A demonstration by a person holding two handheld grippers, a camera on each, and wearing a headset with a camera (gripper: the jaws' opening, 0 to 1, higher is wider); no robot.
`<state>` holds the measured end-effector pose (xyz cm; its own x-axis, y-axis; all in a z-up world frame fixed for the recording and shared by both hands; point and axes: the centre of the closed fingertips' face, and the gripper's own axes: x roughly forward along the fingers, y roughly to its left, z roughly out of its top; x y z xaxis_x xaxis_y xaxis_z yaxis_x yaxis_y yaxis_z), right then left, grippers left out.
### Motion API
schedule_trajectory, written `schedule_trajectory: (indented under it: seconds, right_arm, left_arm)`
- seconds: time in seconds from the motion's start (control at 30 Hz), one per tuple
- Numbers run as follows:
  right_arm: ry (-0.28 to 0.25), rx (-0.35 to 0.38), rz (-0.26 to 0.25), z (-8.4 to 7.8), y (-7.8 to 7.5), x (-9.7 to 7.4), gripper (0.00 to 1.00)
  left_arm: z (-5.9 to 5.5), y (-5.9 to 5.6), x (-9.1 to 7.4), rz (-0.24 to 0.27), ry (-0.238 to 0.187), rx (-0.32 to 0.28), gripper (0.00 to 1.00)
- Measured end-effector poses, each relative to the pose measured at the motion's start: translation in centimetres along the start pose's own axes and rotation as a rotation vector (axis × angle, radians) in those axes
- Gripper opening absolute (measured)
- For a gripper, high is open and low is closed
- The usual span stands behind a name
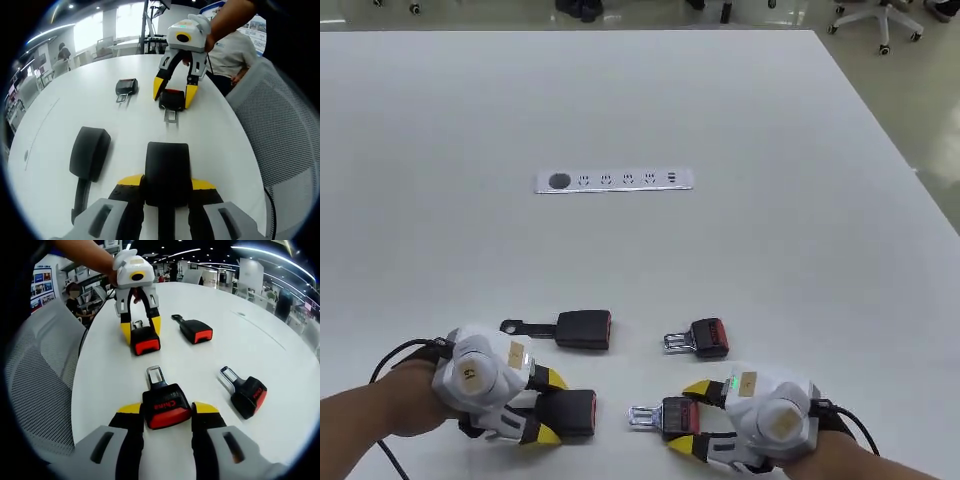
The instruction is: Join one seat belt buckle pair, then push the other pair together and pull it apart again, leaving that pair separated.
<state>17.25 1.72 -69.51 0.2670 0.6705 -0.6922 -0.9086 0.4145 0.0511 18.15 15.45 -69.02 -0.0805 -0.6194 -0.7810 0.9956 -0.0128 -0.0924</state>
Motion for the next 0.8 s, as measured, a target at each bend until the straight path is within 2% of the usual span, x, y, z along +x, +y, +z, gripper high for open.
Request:
schedule_trajectory:
  seconds: [0.33, 0.8]
  right_arm:
    - [0.010, -0.014, 0.000, -0.4, 0.5, -0.7, 0.36]
    - [-0.004, 0.004, -0.005, -0.6, 0.3, -1.7, 0.36]
  left_arm:
    - [0.0, -0.2, 0.0, 0.000, 0.011, 0.006, 0.34]
    - [0.0, -0.3, 0.0, -0.002, 0.036, 0.028, 0.34]
